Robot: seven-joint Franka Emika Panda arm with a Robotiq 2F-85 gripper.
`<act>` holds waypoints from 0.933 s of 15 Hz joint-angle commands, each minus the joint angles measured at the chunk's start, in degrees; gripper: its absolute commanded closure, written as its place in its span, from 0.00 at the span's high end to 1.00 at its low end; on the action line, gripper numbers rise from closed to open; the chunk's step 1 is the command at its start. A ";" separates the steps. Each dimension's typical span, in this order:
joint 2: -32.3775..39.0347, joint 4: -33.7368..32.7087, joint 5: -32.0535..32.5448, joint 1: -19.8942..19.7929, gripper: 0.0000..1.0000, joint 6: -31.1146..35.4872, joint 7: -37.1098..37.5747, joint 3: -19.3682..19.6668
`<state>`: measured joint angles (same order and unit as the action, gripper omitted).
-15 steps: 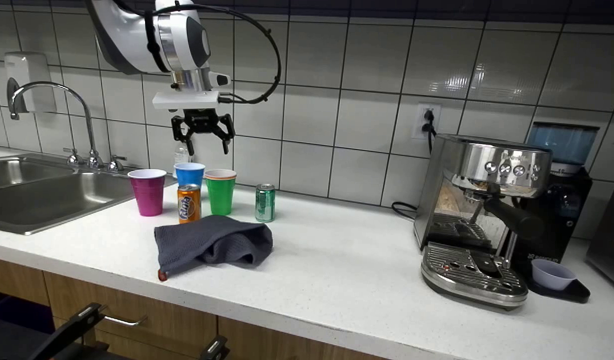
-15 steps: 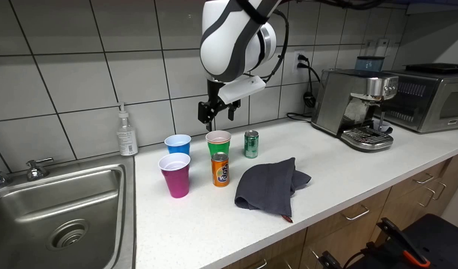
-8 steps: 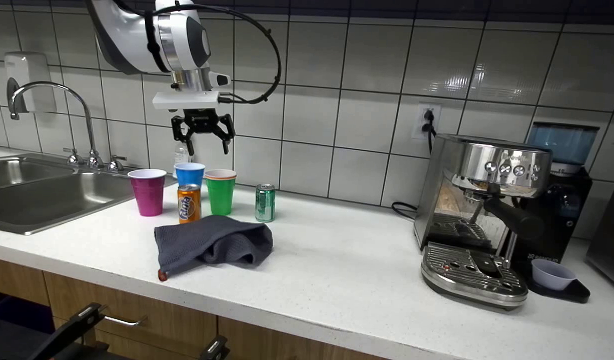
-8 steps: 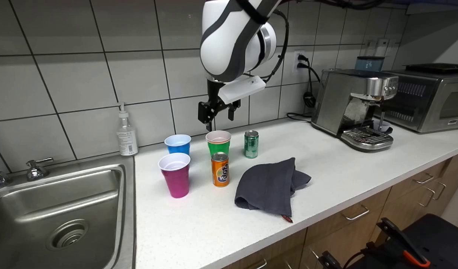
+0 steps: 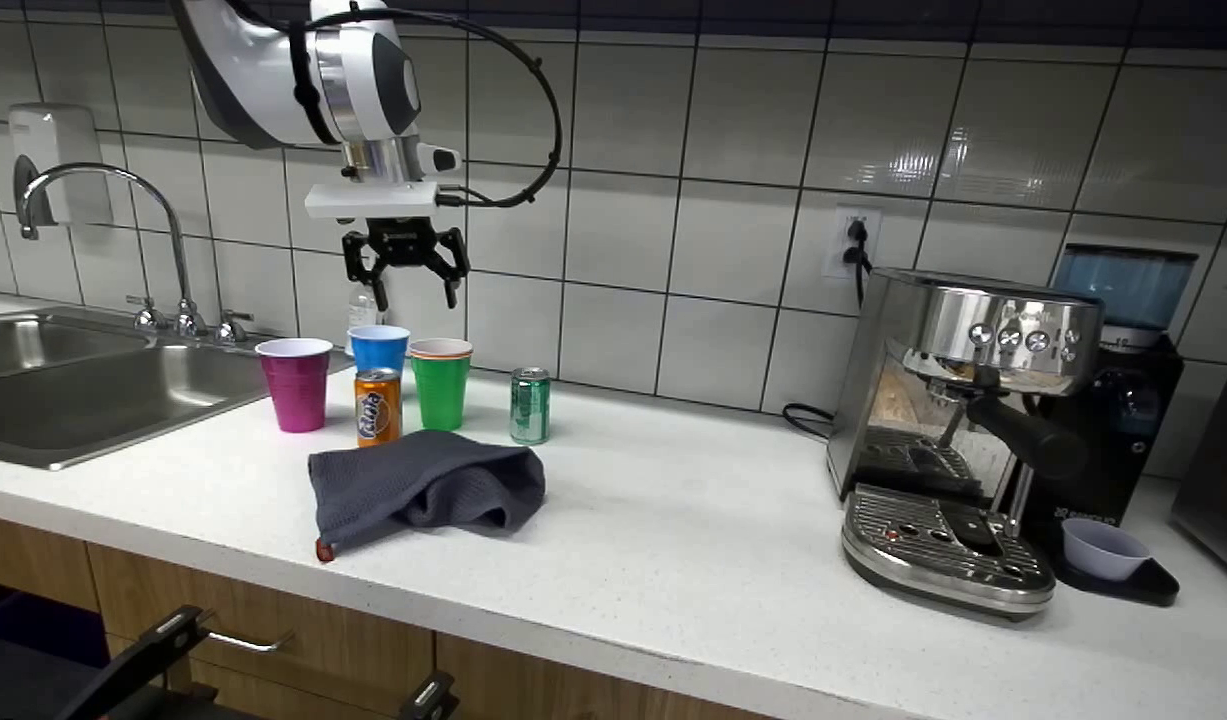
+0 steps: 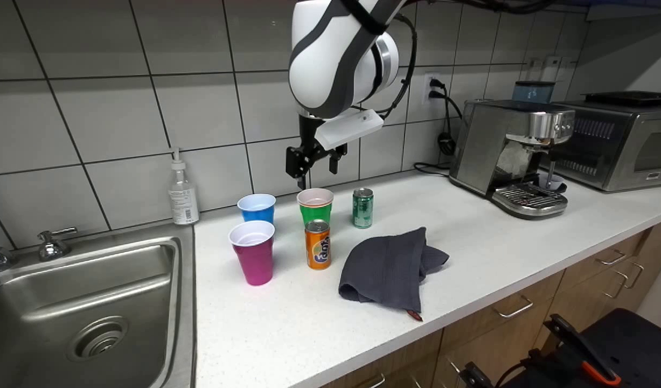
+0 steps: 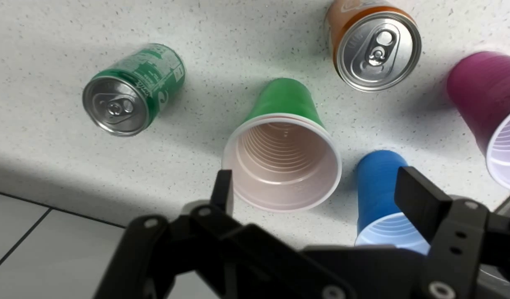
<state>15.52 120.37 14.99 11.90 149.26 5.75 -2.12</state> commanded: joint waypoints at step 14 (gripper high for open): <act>0.06 -1.21 0.45 0.25 1.00 -1.70 3.42 -0.05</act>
<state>15.54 120.36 14.99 11.91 149.23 6.68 -2.12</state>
